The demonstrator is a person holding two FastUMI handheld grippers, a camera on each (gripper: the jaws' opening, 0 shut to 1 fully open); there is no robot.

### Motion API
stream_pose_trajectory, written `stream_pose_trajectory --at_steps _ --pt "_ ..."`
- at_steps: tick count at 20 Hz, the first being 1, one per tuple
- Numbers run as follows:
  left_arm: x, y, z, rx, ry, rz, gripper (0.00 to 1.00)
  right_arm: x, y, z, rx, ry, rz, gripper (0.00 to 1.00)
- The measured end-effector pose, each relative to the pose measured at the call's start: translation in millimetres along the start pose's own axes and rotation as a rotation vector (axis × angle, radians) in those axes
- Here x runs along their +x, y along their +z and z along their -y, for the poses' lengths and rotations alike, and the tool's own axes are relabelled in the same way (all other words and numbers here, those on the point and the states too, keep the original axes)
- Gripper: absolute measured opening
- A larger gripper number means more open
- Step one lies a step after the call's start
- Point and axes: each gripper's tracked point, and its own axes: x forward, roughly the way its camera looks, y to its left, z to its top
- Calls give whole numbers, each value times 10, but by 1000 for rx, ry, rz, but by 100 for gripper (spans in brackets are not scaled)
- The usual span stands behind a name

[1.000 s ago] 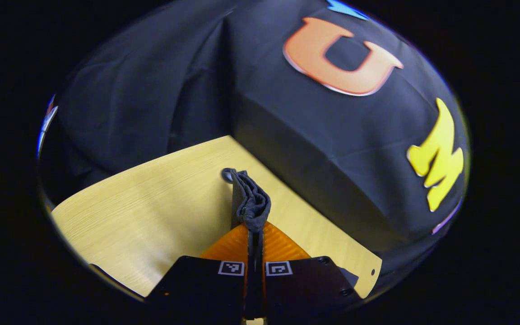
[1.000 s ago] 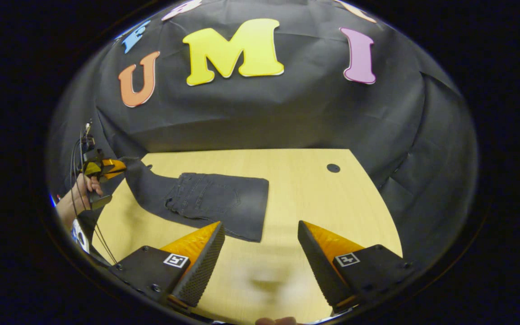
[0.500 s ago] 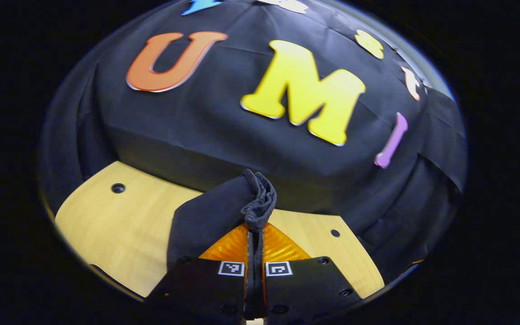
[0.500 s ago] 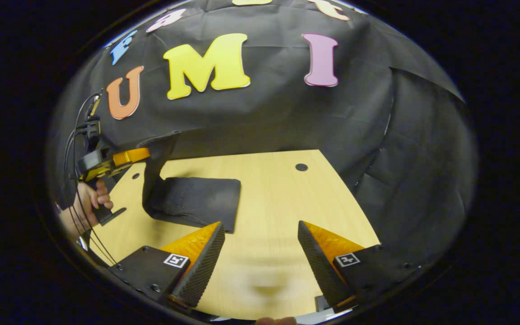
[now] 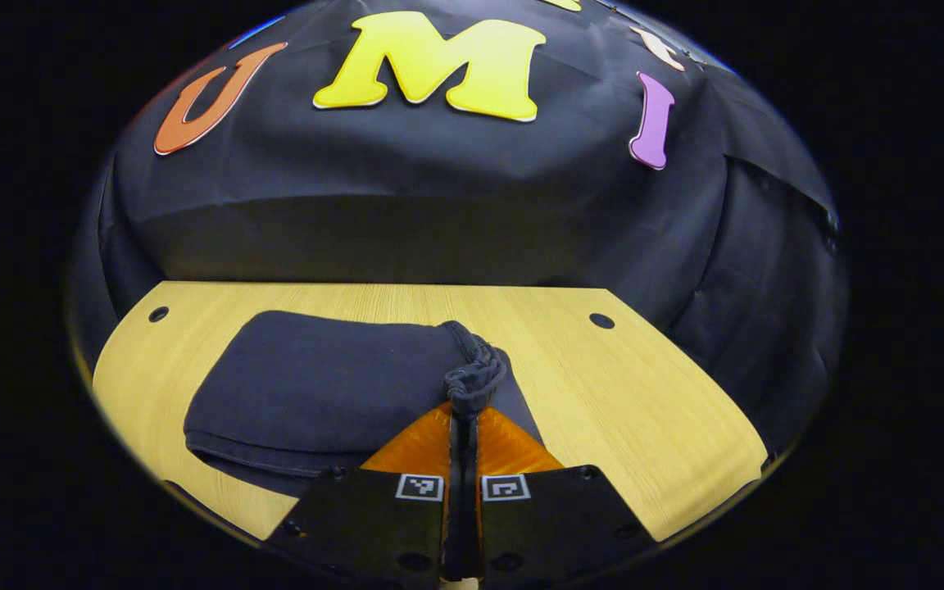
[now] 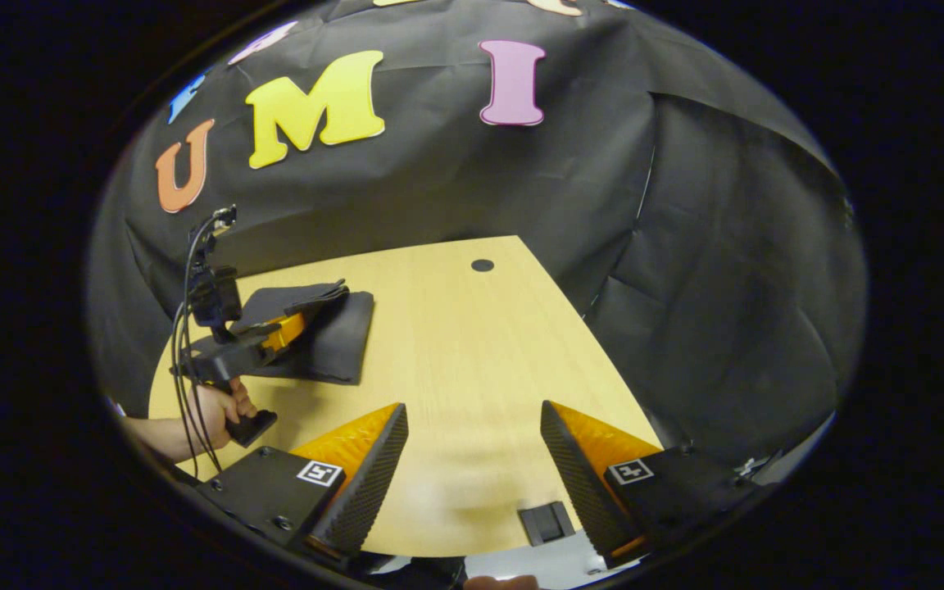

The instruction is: Grasp the waist and the cuffs of the jeans and fold them to make the two legs overlap; first hold the waist and fold one-third of the jeans toward the cuffs, then hold the cuffs and fold the remaining one-third in the same direction to finish folding.

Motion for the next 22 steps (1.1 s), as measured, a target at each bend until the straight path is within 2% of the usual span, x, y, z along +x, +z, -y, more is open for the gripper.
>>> stream_pose_trajectory --at_steps 6,7,9,10,13,15,17,20,22 --pt "109 -274 0 7 43 -51 4 173 59 -240 -67 81 -2 100" --pt "122 -291 1 -5 50 -66 8 198 71 -284 -80 99 1 100" --pt "60 -243 118 -55 9 -71 20 251 115 -355 -90 135 8 100" --pt "13 -209 212 -78 -19 -82 40 300 146 -427 -90 162 14 100" --pt "-232 -31 189 -98 8 -84 100 413 325 -661 -106 229 68 99" --pt "-512 210 119 -121 23 -44 100 428 476 -861 -118 271 108 99" --pt "-830 639 -16 -120 40 43 100 348 709 -1068 -134 307 176 100" --pt "-1505 1505 -337 -85 90 237 100 11 1300 -1380 -148 324 351 100" --pt "-1908 1877 -482 -64 109 373 99 -321 1646 -1573 -152 319 470 100"
